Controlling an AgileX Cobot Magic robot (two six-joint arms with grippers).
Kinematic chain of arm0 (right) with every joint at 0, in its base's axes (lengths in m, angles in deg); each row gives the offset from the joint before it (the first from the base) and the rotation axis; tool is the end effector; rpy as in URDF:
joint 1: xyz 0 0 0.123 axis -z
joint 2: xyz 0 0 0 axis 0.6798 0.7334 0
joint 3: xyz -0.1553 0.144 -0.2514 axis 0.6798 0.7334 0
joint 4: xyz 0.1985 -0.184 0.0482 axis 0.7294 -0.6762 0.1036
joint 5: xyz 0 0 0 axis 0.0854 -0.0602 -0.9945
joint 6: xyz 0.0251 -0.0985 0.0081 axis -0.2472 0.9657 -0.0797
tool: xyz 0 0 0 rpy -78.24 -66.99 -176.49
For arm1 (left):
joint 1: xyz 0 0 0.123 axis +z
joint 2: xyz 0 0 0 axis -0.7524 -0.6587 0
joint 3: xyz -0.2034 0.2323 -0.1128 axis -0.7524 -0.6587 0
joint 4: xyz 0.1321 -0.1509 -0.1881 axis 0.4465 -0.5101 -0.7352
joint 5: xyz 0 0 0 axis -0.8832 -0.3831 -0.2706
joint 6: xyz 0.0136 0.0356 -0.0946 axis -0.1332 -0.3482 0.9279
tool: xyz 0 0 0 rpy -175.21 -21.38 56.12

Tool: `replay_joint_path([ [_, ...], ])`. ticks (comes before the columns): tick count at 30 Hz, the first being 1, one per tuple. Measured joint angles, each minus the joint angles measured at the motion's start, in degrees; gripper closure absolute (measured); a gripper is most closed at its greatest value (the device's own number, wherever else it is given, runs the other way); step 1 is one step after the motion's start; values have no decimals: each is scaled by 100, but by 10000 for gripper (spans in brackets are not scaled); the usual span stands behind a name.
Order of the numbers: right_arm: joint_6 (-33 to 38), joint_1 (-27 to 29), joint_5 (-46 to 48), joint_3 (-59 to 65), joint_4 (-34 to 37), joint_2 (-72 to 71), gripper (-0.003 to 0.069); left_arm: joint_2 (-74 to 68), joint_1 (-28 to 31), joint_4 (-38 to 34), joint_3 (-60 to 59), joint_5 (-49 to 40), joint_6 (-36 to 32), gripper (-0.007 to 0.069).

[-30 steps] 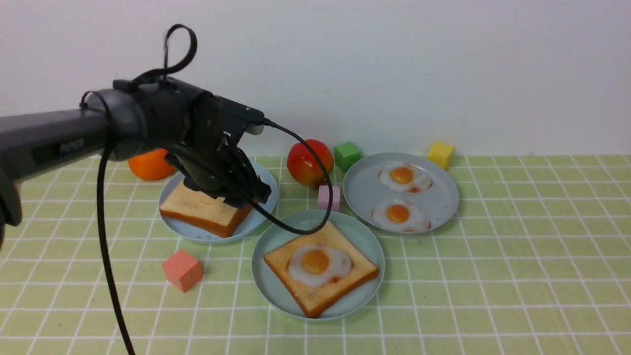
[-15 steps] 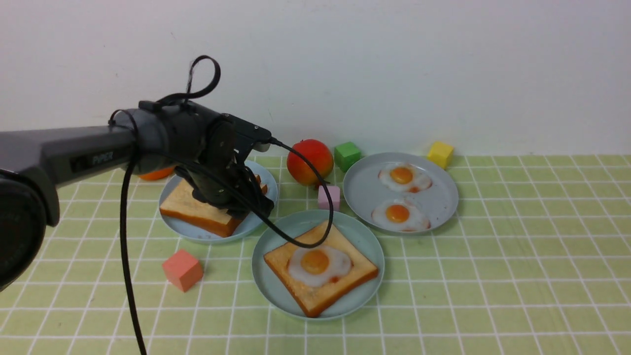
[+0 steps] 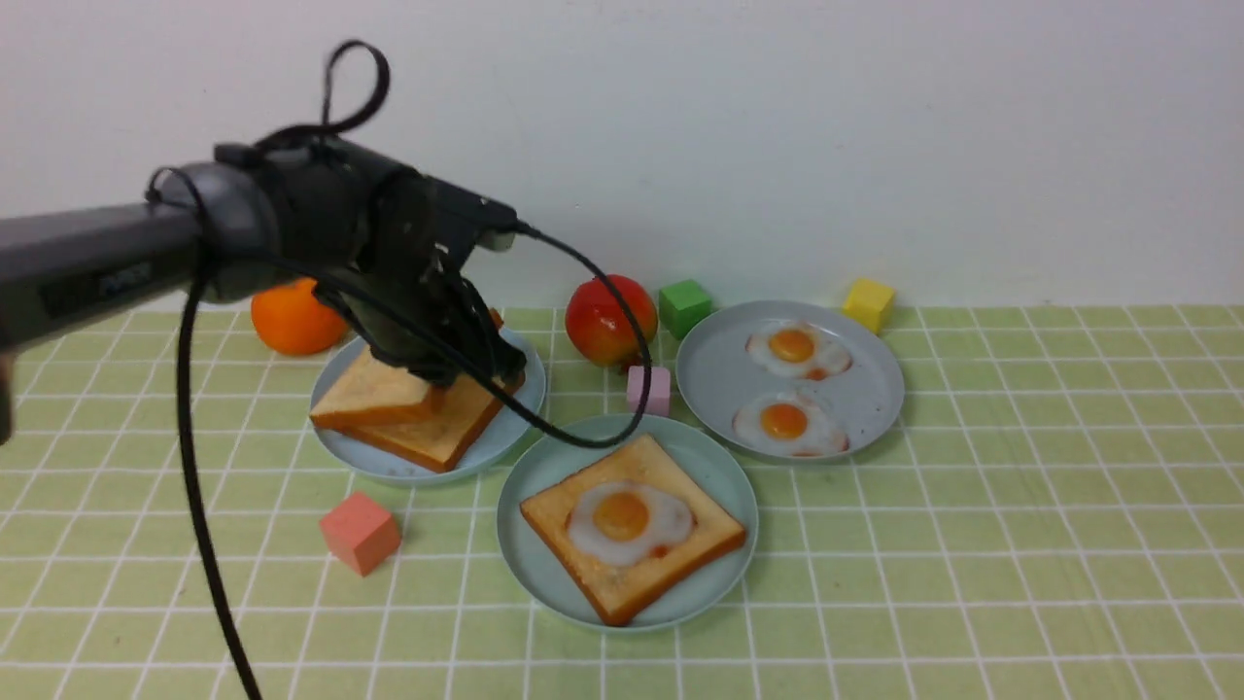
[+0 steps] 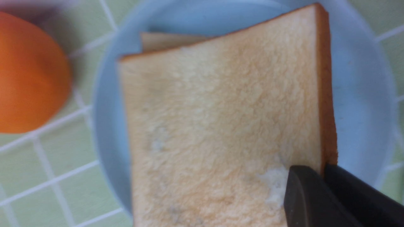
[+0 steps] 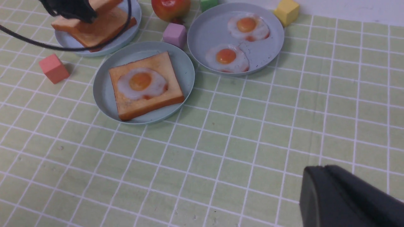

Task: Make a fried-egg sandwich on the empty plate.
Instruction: Use the left arm to grab a slice of bread, then use the left arm to place a slice of bread on the fried egg in the middle

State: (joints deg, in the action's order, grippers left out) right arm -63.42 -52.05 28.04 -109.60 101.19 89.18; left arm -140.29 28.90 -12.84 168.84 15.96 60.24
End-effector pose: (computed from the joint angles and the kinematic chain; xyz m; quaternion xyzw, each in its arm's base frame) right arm 0.0619 0.0288 0.4149 -0.1282 0.8702 0.1098 0.4628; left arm 0.4603 -0.1537 0.2518 0.2039 0.9377 0.0247 0.2801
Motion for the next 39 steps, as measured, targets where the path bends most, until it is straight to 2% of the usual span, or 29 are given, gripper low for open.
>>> replay_joint_path([
  [3, 0, 0, 11, 0, -4, 0, 622, 974, -389, -230, -190, -82, -279, 596],
  [6, 0, 0, 11, 0, -22, -17, 620, 1355, -730, -382, -450, -5, -521, 596],
  [7, 0, 0, 16, 0, -22, -76, 620, 1572, -1060, -473, -656, 49, -638, 596],
  [10, 0, 0, 16, 0, -22, -233, 618, 1669, -1614, -547, -1070, 140, -691, 596],
  [16, 0, 0, 80, 0, -39, -521, 610, 1438, -2277, -342, -1439, 319, -728, 596],
  [36, 115, 0, 186, 0, 44, -635, 606, 483, -2358, -36, -1439, 570, -728, 596],
  [39, 115, 0, 198, 0, 49, -635, 606, 483, -2358, -20, -1439, 575, -728, 569],
])
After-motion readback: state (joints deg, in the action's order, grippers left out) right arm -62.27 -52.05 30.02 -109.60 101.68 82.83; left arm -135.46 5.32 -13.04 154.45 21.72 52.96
